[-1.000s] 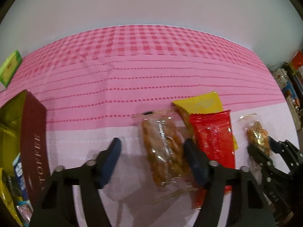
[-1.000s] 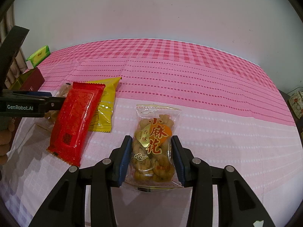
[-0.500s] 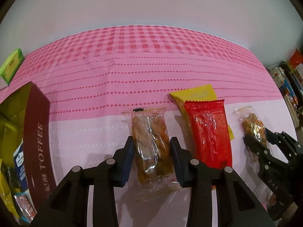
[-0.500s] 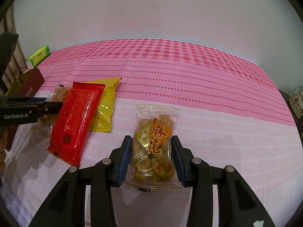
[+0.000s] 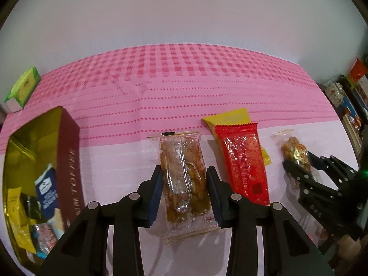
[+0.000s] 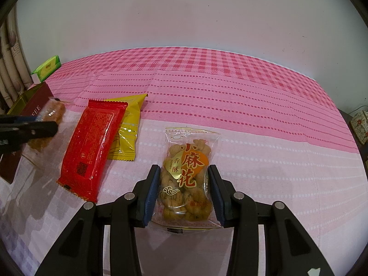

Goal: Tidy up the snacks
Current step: 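Carry the peanut-stick bag into the gold tray and open the left gripper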

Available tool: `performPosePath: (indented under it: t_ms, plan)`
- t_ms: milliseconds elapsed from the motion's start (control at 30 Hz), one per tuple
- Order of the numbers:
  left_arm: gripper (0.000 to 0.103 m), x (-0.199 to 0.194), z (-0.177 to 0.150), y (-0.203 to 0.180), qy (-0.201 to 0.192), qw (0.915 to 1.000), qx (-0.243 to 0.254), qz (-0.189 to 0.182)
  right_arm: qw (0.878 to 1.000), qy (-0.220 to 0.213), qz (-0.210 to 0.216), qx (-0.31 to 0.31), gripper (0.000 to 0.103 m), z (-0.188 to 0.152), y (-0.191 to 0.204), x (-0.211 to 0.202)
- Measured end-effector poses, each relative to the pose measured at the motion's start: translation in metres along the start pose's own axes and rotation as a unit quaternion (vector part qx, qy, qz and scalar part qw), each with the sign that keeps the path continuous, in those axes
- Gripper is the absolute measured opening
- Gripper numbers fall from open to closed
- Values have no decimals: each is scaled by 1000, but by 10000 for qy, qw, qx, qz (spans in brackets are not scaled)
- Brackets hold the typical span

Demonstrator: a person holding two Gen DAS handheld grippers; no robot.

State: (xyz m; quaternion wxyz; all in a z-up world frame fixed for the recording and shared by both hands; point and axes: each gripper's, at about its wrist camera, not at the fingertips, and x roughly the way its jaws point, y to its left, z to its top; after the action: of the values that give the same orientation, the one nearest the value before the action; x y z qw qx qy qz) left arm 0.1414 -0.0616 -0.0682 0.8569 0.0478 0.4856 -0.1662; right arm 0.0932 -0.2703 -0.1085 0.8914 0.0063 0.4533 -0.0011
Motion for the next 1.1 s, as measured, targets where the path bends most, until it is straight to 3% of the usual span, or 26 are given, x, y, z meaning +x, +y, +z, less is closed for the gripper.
performPosePath:
  t_ms: [133, 400, 1100]
  plan:
    - [39, -16, 1, 3, -125, 9999, -11, -32, 10000, 1, 0, 0, 39, 0, 0, 0]
    - [39, -46, 0, 28, -199, 9994, -109, 250, 10000, 2, -3, -1, 39, 0, 0, 0]
    - [39, -82, -29, 156, -59, 9891, -913, 1158, 10000, 5, -22, -11, 39, 1, -1, 1]
